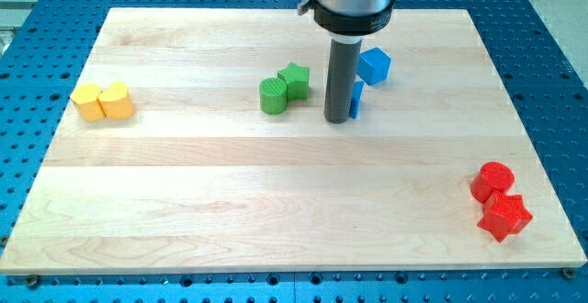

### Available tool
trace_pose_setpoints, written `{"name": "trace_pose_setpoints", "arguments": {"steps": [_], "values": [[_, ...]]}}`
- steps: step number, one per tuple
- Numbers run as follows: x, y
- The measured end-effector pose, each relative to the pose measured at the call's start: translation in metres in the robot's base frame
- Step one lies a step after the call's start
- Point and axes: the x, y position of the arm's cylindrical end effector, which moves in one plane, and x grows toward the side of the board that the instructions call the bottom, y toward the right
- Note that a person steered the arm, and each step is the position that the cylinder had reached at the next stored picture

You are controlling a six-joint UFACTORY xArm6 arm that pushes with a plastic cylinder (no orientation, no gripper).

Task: Move the blue triangle to the bottom left of the blue cube

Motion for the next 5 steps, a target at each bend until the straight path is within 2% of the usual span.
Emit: {"name": "trace_pose_setpoints", "arguments": {"steps": [5], "values": [[0.0, -0.0097]]}}
